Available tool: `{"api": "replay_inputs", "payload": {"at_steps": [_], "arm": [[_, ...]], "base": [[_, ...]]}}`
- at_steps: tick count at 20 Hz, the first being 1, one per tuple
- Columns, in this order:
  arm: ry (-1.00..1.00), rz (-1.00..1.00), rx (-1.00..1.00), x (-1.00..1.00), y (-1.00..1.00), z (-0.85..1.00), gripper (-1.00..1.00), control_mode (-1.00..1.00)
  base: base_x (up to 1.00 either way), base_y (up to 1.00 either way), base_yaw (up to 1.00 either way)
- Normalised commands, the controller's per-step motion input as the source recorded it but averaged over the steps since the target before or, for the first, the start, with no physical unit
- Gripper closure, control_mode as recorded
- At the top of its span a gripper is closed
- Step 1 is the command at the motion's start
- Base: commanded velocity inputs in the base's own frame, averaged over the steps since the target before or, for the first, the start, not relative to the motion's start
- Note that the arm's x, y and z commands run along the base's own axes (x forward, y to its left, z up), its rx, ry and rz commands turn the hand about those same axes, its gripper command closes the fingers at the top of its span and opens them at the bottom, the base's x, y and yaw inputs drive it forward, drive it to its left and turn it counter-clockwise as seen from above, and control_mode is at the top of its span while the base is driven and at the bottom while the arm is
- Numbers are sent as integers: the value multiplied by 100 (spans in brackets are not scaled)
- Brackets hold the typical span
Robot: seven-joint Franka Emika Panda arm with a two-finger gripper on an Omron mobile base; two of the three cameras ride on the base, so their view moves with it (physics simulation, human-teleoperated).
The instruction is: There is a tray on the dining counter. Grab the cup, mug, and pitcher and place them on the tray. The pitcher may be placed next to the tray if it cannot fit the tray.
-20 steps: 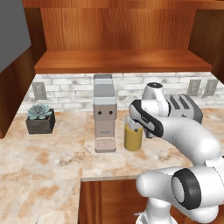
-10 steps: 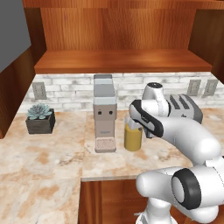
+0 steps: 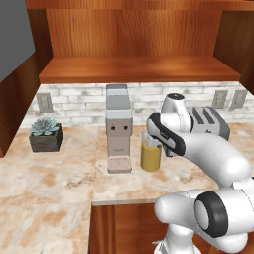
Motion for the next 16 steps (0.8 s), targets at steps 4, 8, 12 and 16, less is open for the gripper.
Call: {"api": "replay_inputs", "payload": {"at_steps": [4,8,12,16], "arm": [[0,0,0,0,0,0,100,-100],[1,0,0,0,0,0,100,-100],[0,0,0,0,0,2,100,-100],[0,0,0,0,0,9,100,-100]], "base": [[0,0,0],[0,0,0],[0,0,0],[0,0,0]]}}
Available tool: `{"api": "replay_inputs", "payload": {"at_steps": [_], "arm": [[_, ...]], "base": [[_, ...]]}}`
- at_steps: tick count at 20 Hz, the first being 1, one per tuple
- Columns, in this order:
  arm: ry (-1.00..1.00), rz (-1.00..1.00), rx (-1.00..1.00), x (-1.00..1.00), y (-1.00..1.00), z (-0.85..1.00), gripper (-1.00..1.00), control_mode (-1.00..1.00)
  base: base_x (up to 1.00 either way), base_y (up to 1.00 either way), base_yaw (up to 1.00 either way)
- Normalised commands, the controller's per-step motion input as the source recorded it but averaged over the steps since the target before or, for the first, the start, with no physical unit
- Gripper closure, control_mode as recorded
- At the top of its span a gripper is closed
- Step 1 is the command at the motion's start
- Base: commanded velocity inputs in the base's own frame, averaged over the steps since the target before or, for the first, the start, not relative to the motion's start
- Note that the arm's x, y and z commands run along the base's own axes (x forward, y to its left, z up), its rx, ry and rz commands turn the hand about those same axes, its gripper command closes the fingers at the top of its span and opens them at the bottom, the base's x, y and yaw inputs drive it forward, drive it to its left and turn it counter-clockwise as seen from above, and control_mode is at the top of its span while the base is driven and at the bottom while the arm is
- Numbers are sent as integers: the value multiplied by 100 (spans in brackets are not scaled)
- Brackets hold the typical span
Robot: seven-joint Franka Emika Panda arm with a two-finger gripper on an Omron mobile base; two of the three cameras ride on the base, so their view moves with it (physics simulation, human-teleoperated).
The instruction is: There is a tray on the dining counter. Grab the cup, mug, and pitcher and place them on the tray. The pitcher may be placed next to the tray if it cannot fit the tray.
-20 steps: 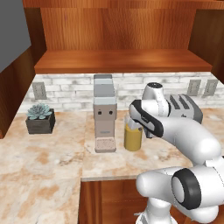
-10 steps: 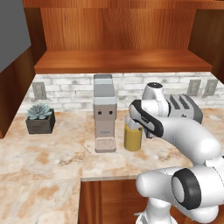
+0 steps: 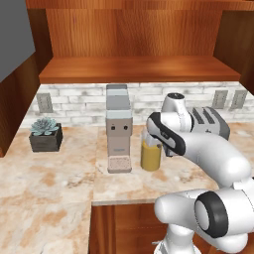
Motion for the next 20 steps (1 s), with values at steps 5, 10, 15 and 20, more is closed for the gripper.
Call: {"api": "replay_inputs", "payload": {"at_steps": [5,10,15,20], "arm": [[0,0,0,-8,0,20,100,-100],[0,0,0,-26,0,15,100,-100],[0,0,0,-32,-5,7,100,-100],[0,0,0,-29,-11,22,100,-100]], "base": [[0,0,0],[0,0,0],[0,0,0],[0,0,0]]}}
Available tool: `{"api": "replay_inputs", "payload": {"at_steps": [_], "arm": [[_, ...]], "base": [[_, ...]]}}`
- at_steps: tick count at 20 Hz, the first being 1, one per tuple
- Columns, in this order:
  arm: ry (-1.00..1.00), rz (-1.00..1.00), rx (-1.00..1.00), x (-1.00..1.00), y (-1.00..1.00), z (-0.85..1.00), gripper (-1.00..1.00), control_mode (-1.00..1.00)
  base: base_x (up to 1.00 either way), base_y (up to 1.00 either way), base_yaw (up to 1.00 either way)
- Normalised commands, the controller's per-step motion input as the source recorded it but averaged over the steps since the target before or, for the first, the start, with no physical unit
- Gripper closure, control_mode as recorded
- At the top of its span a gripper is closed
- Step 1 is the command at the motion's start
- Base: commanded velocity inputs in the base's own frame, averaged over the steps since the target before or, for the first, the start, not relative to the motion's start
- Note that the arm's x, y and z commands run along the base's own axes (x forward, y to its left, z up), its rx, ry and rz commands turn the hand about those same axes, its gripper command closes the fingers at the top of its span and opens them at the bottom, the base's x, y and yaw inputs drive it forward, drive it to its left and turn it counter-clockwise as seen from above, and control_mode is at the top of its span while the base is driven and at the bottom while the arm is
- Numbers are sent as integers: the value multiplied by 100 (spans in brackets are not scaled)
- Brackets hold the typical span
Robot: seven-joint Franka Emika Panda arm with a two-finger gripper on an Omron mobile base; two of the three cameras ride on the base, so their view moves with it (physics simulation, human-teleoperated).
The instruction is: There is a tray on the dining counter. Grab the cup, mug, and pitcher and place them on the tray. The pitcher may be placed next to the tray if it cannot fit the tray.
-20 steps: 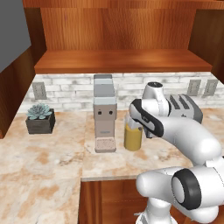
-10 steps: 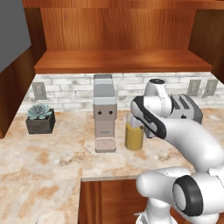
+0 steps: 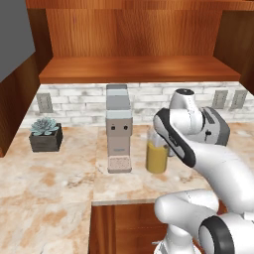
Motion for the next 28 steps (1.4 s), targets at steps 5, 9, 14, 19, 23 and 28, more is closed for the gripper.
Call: {"api": "replay_inputs", "payload": {"at_steps": [5,9,14,19,23,28], "arm": [[0,0,0,-44,-7,31,100,-100],[0,-4,0,-27,0,39,100,-100],[0,-6,0,-27,0,43,100,-100],[0,-4,0,-29,-2,43,100,-100],[0,-5,0,-28,-4,52,100,-100],[0,-5,0,-23,-1,40,100,-100]], "base": [[0,0,0],[0,0,0],[0,0,0],[0,0,0],[0,0,0],[0,0,0]]}}
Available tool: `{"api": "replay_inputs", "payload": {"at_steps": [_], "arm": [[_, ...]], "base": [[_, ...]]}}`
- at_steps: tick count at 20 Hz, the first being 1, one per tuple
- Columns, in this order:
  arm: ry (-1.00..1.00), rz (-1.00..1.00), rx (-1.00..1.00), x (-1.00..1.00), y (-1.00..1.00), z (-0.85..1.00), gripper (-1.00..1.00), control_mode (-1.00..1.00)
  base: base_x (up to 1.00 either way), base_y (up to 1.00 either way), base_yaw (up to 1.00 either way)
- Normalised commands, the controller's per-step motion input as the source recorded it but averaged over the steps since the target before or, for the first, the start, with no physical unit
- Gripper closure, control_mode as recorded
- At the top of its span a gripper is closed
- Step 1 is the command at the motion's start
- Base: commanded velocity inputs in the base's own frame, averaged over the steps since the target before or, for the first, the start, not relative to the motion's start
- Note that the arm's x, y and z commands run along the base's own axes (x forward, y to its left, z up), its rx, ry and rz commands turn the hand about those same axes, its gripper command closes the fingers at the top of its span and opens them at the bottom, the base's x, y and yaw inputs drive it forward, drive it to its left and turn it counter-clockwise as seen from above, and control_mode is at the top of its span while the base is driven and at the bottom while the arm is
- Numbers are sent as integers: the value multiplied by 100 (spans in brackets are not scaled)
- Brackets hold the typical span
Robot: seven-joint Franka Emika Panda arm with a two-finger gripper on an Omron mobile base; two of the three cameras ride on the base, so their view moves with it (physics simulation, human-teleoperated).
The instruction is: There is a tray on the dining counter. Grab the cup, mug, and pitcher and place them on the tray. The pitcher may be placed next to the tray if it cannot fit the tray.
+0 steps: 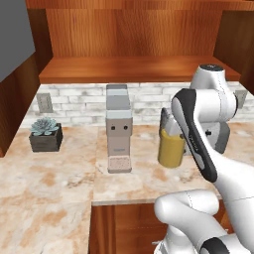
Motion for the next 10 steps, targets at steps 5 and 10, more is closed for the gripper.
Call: {"api": "replay_inputs", "payload": {"at_steps": [5,10], "arm": [[0,-5,0,-16,0,28,100,-100],[0,-4,0,-6,0,12,100,100]], "base": [[0,0,0],[-2,-1,-2]]}}
